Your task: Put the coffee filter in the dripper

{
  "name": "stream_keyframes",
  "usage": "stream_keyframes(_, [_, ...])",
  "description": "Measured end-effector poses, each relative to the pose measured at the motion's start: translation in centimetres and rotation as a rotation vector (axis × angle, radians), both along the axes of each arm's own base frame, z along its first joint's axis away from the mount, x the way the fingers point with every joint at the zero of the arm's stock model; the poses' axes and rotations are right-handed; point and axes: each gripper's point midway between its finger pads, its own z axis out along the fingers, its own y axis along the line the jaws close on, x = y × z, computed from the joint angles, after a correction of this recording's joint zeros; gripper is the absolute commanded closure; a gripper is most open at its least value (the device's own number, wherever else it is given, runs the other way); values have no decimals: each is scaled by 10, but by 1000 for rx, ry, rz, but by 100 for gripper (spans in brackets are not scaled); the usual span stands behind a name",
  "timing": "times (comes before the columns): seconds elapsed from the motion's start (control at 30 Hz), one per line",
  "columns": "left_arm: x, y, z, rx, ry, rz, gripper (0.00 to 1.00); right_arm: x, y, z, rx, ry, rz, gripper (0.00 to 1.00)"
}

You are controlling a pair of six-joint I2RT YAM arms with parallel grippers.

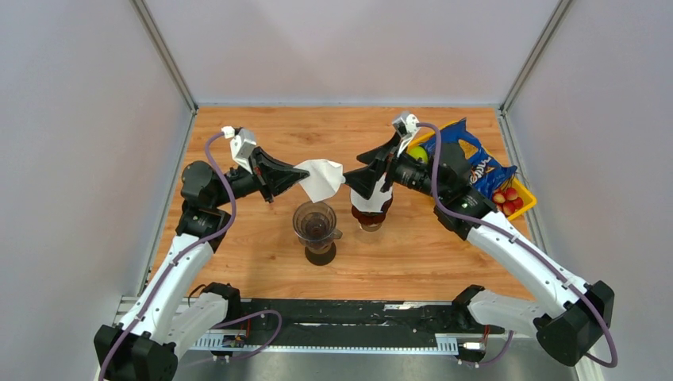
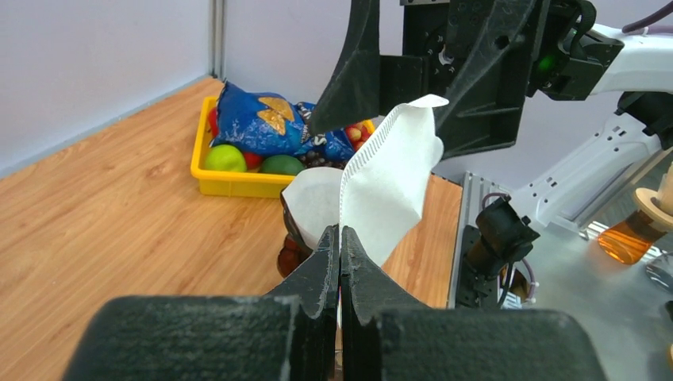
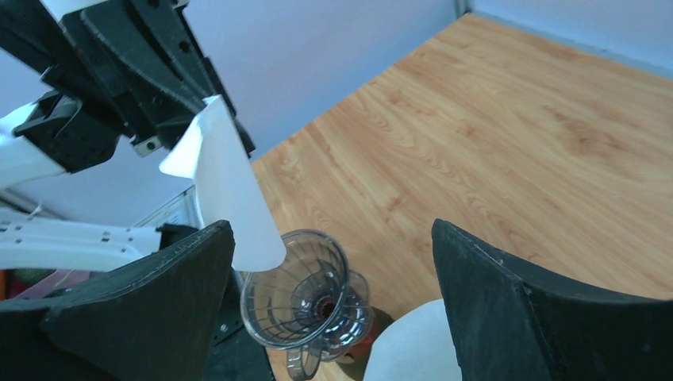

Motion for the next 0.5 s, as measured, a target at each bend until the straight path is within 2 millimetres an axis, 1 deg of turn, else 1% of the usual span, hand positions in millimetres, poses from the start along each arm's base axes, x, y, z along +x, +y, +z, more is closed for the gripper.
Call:
stream_keyframes(0.2, [-8, 0, 3, 1, -25, -27, 100, 19, -17, 9, 4, -35, -158, 2])
stream_keyframes(0.33, [-16, 0, 6, 1, -51, -46, 100, 26, -22, 5, -12, -30, -208, 2])
stream_keyframes(0.5, [-21, 0, 10, -1, -75, -57, 100, 32, -28, -3, -40, -10, -253, 2])
